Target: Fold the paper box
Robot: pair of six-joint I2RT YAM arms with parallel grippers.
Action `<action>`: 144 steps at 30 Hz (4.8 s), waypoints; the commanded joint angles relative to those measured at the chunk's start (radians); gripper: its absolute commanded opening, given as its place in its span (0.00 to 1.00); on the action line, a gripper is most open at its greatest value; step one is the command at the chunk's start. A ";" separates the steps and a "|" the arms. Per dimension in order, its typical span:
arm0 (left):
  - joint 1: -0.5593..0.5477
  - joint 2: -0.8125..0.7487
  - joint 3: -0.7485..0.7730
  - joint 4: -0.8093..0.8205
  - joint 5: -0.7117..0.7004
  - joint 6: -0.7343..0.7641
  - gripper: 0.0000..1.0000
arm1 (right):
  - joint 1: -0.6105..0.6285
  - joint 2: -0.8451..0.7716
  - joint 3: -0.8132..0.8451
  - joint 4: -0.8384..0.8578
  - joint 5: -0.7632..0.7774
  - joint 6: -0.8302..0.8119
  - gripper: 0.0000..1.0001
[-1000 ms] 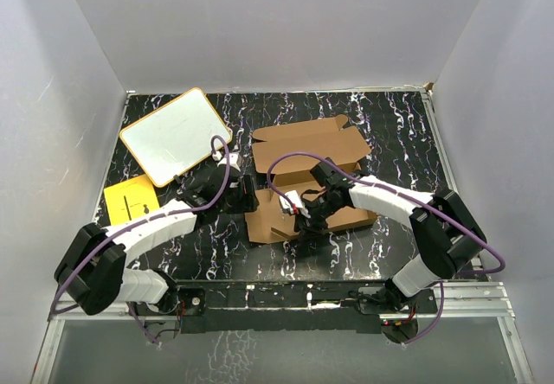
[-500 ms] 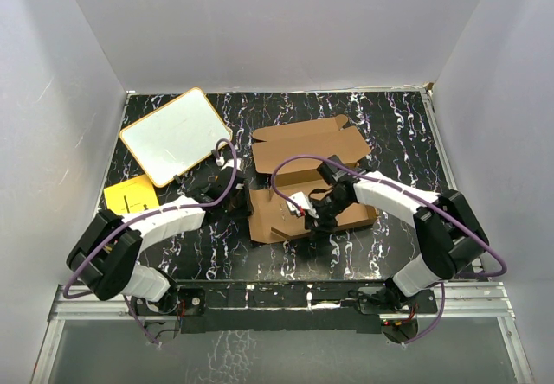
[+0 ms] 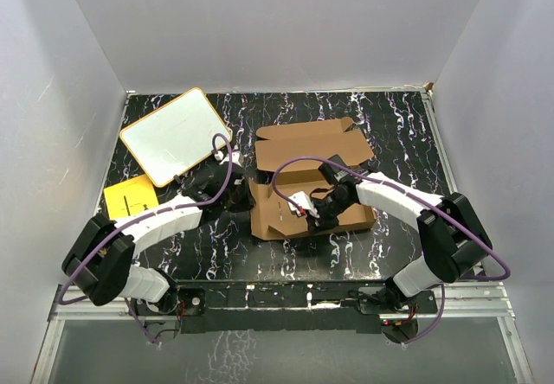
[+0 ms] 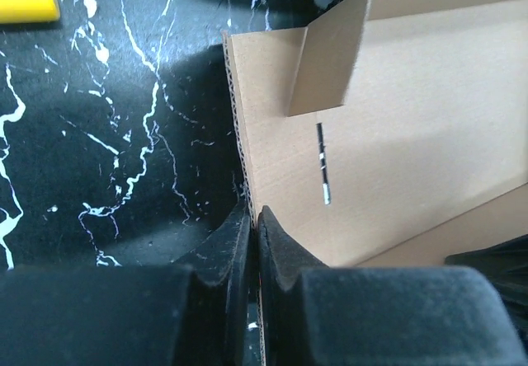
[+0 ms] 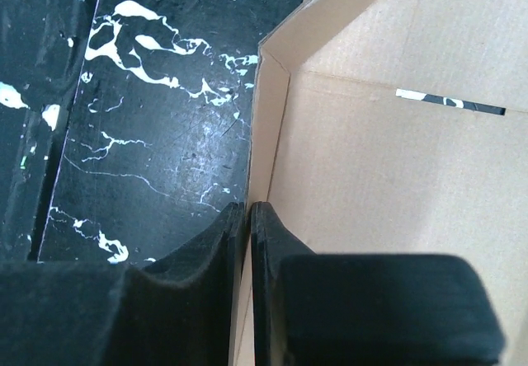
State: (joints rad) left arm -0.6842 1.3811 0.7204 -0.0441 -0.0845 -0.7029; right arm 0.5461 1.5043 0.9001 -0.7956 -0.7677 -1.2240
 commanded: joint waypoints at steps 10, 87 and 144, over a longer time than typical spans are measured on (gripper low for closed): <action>-0.004 -0.043 0.082 0.099 0.140 -0.064 0.03 | 0.044 -0.025 -0.009 0.178 -0.013 0.165 0.10; 0.140 0.204 -0.073 0.572 0.509 -0.175 0.56 | 0.052 0.017 -0.011 0.265 0.039 0.278 0.10; -0.092 0.466 0.521 -0.462 -0.305 0.164 0.20 | -0.039 -0.029 0.102 0.005 -0.230 0.123 0.56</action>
State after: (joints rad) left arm -0.7757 1.8465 1.2266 -0.4561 -0.3252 -0.5724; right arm 0.5556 1.5196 0.9318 -0.6849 -0.8631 -0.9966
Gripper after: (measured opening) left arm 0.180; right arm 0.548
